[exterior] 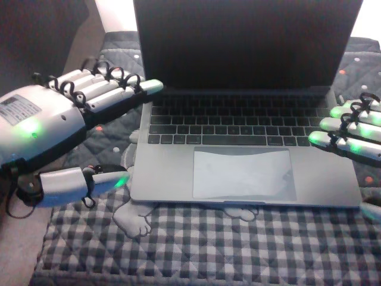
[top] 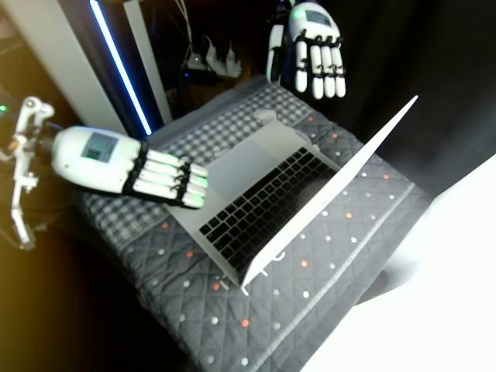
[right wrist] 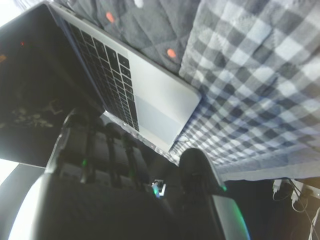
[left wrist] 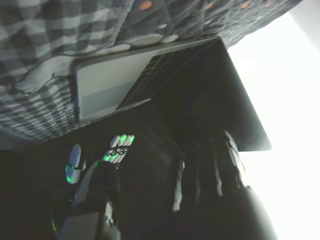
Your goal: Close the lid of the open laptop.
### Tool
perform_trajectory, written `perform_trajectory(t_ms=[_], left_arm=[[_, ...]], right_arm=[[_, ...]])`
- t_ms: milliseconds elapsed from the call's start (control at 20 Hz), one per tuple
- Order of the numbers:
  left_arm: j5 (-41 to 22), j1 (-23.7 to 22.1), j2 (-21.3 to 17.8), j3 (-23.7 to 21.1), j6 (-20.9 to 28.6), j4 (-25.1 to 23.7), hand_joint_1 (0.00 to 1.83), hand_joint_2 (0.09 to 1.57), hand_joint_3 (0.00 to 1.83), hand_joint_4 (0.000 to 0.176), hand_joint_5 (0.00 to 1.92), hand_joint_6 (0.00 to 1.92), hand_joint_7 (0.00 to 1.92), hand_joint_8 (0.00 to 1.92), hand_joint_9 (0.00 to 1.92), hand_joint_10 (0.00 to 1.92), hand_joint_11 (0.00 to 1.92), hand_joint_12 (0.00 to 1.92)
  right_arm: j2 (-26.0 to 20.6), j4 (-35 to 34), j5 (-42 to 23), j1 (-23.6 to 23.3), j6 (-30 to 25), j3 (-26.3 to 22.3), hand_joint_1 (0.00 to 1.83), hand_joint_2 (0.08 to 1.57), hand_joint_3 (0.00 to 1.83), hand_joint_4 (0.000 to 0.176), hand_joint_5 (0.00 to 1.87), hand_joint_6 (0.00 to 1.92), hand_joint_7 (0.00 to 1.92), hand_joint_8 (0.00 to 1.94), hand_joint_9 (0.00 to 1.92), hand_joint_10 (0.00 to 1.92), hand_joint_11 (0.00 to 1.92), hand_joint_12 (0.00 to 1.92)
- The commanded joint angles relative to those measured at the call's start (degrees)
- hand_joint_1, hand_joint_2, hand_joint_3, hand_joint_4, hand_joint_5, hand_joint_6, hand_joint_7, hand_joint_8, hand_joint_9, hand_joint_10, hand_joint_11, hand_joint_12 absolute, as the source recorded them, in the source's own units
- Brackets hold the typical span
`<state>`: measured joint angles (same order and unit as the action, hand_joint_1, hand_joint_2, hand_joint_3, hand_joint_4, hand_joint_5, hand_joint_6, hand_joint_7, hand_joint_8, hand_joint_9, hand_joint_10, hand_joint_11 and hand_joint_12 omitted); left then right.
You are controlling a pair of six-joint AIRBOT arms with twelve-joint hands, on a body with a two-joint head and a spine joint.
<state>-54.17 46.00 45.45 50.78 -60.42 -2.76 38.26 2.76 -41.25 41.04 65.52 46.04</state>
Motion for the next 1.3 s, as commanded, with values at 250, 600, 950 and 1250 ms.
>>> perform_trajectory(t_ms=[250, 600, 950, 1250], left_arm=[[-3.17, 0.82, 1.90, 0.00, 2.49, -2.15, 0.52, 1.43, 0.00, 0.031, 0.20, 0.04, 0.23, 0.02, 0.09, 0.31, 0.00, 1.03], [3.86, 3.26, 7.82, 2.15, 7.26, -4.98, 0.53, 1.39, 0.00, 0.011, 0.25, 0.03, 0.34, 0.03, 0.07, 0.63, 0.00, 1.26], [6.82, 4.17, 10.76, 3.93, 9.53, -4.78, 0.37, 1.42, 0.01, 0.063, 0.17, 0.00, 0.22, 0.00, 0.07, 0.24, 0.00, 0.60], [5.90, 4.70, 10.88, 3.87, 10.18, -4.76, 0.35, 1.43, 0.00, 0.076, 0.17, 0.00, 0.22, 0.00, 0.07, 0.21, 0.00, 0.49]], right_arm=[[-0.59, -0.86, -7.86, -0.37, 0.24, 0.30, 0.04, 1.38, 0.01, 0.023, 0.00, 0.00, 0.00, 0.00, 0.00, 0.00, 0.00, 0.00], [-0.70, -1.22, -9.51, -0.37, 0.08, 0.30, 0.12, 1.35, 0.00, 0.128, 0.00, 0.00, 0.00, 0.00, 0.00, 0.00, 0.00, 0.00], [-0.72, -1.03, -11.66, -0.37, -1.21, 0.29, 0.26, 1.34, 0.00, 0.099, 0.00, 0.00, 0.00, 0.00, 0.00, 0.00, 0.00, 0.00], [-1.08, -0.68, -18.61, -0.67, -2.54, 1.28, 0.42, 1.34, 0.00, 0.058, 0.00, 0.00, 0.00, 0.00, 0.00, 0.00, 0.00, 0.00]])
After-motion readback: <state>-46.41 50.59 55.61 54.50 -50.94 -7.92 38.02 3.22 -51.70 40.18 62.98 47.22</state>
